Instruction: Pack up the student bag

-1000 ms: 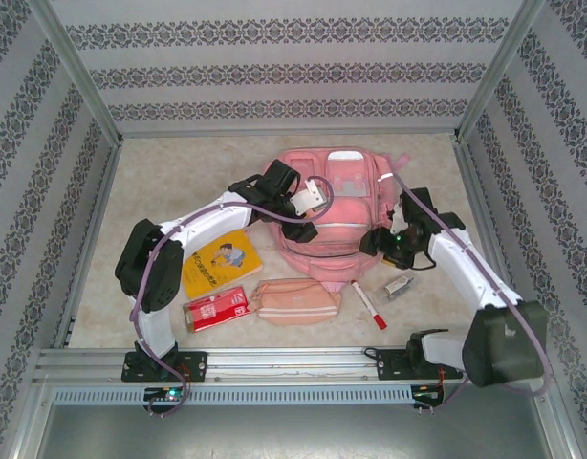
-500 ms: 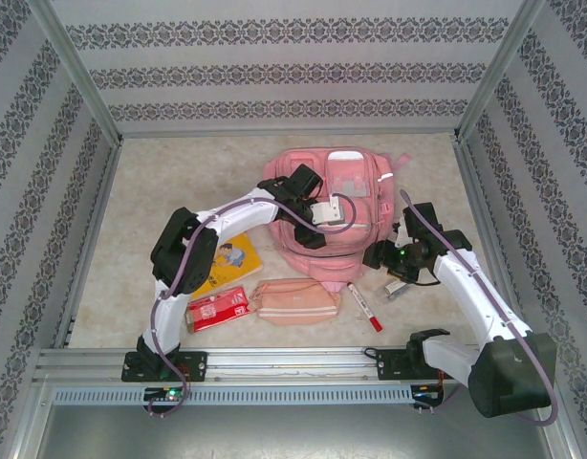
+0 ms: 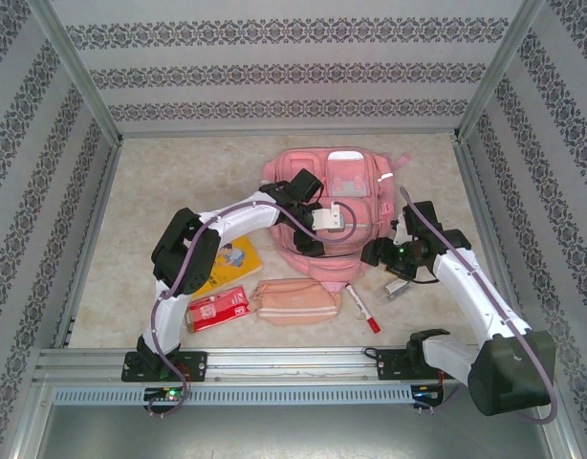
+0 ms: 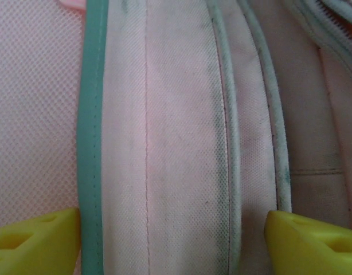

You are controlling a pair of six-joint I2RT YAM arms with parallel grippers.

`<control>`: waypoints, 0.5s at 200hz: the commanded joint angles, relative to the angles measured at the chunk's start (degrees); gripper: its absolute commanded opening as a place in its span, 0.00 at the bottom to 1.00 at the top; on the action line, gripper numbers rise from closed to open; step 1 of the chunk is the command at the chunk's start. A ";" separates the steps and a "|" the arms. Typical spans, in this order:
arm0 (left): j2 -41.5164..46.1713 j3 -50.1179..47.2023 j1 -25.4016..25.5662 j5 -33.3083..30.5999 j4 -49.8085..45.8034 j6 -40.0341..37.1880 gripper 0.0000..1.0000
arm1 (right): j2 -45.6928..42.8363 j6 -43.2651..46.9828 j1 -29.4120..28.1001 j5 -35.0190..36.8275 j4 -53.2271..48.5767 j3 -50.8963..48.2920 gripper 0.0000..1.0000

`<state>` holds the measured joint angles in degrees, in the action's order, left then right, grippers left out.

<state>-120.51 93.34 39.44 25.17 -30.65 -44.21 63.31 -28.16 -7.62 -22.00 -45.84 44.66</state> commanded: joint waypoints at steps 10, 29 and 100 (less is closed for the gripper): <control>-2.36 1.65 1.34 -9.31 2.70 0.70 0.53 | 0.57 -0.41 0.23 -1.37 1.77 -0.76 0.68; -4.31 6.49 1.34 -12.38 0.64 3.08 0.07 | 0.57 -0.94 0.16 -2.87 3.66 -1.42 0.67; 0.89 18.19 -1.41 -14.45 0.24 13.95 0.00 | 5.05 1.26 -0.93 -10.03 12.80 -1.69 0.64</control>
<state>-124.57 105.41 40.16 13.32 -31.83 -36.77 65.36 -27.31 -7.73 -28.88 -38.57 43.70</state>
